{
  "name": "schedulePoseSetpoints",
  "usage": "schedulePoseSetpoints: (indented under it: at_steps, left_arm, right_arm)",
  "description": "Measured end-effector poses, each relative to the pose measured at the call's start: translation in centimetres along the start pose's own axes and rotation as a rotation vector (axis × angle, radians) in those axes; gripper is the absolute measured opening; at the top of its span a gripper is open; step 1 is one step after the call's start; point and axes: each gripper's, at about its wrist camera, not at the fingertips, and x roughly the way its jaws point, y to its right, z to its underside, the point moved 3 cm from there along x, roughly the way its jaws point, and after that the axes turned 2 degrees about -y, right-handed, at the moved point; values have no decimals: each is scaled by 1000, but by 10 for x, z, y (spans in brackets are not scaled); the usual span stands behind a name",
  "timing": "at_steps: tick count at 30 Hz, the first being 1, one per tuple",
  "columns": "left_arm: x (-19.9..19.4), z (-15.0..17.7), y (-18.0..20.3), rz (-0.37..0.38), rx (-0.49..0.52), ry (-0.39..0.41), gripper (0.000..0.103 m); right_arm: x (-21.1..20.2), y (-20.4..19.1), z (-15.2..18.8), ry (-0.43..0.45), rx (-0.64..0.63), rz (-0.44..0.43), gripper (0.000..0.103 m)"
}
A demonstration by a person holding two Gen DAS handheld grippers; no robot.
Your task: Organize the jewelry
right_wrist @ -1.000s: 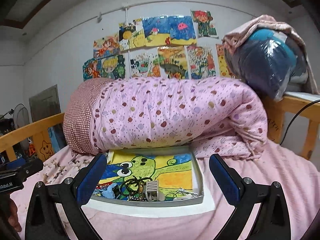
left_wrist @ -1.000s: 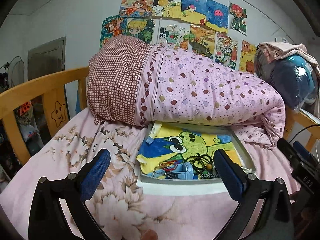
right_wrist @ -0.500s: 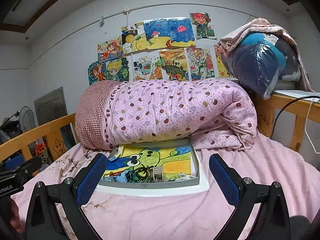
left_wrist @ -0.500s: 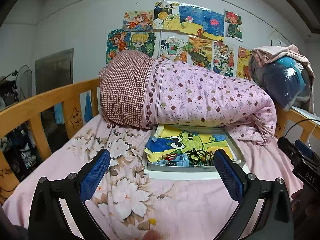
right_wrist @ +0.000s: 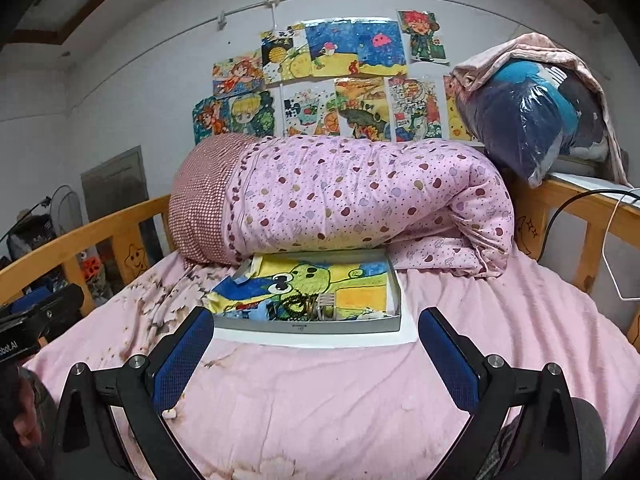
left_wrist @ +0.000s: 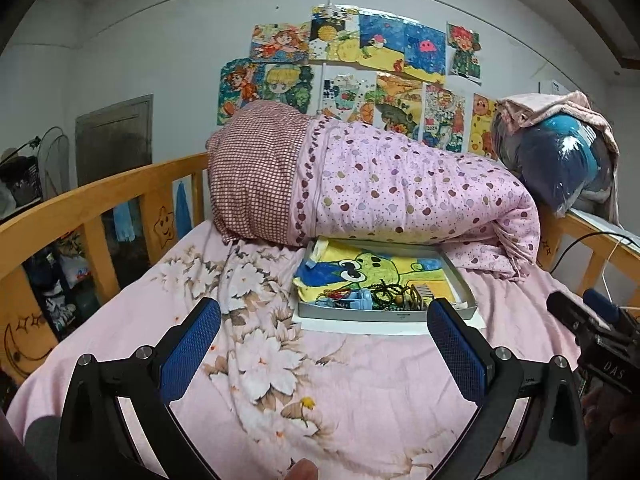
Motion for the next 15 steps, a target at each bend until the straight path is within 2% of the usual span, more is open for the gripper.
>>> schedulePoseSetpoints:
  at_steps: [7,15]
  left_arm:
    - [-11,11,7,-22,12,-29,101]
    - [2,21,6,-66,30,-86,101]
  right_arm:
    - [4,-6,5,-29,-20,-9,103]
    - [16,-5,12,-86,-6,-8,103]
